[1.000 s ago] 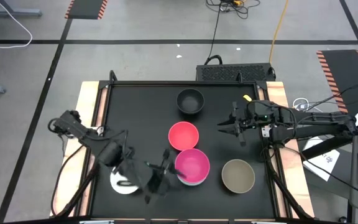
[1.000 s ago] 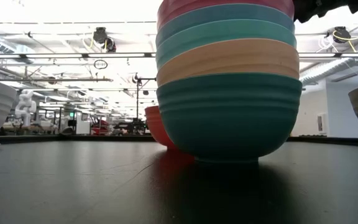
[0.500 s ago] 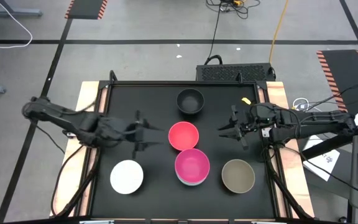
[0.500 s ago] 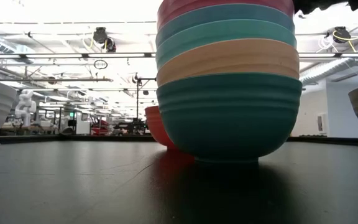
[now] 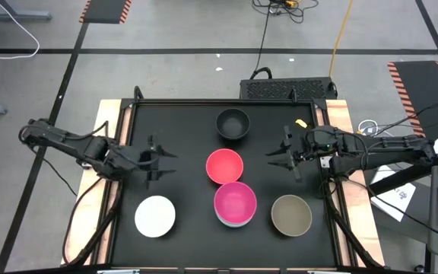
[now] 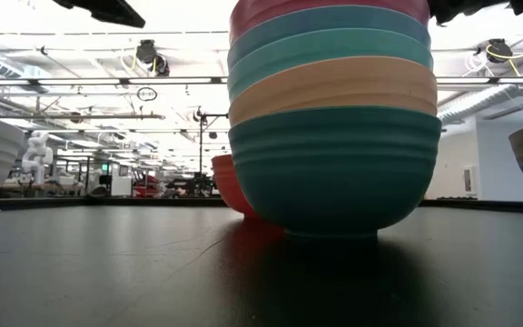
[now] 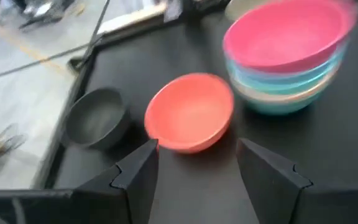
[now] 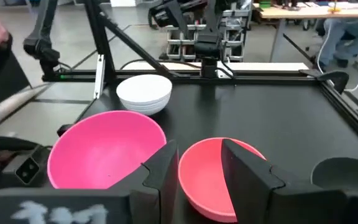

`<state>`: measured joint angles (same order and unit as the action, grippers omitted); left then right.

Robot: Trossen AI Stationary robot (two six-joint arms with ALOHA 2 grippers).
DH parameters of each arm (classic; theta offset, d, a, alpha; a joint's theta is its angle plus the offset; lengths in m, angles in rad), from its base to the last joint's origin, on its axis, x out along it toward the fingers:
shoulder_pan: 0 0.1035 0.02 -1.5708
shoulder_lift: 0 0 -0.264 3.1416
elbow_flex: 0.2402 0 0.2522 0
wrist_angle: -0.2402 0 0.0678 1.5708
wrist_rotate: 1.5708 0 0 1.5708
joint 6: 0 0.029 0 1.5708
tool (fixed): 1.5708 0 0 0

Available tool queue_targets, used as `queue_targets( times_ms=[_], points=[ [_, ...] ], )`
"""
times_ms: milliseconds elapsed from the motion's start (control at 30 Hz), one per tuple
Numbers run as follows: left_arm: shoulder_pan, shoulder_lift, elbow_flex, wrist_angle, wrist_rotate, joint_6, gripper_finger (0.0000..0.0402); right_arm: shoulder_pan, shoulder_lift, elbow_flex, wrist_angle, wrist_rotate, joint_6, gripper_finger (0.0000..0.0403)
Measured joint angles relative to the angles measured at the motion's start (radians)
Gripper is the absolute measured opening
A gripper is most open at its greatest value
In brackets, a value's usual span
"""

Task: Nest bowls inside each other
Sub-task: Stack the gray bowl on top of the pink bowl

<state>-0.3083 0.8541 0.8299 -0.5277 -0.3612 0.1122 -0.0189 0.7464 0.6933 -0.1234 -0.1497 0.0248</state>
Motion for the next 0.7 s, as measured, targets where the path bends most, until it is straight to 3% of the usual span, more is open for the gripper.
queue_targets(
  times_ms=[200,500,700],
  points=[
    [0.001,-0.151,-0.146,0.137,0.113,0.027,0.0218,-0.015,-0.012,0.001,0.004,0.081,-0.084,0.0116],
    [0.001,-0.252,-0.318,0.178,0.098,-0.017,0.0218,-0.078,-0.1,0.116,-0.165,0.112,-0.108,0.0116],
    [0.002,-0.254,-0.378,0.205,0.093,0.009,0.0218,-0.078,-0.123,0.15,-0.301,0.261,-0.112,0.0116]
  ],
)
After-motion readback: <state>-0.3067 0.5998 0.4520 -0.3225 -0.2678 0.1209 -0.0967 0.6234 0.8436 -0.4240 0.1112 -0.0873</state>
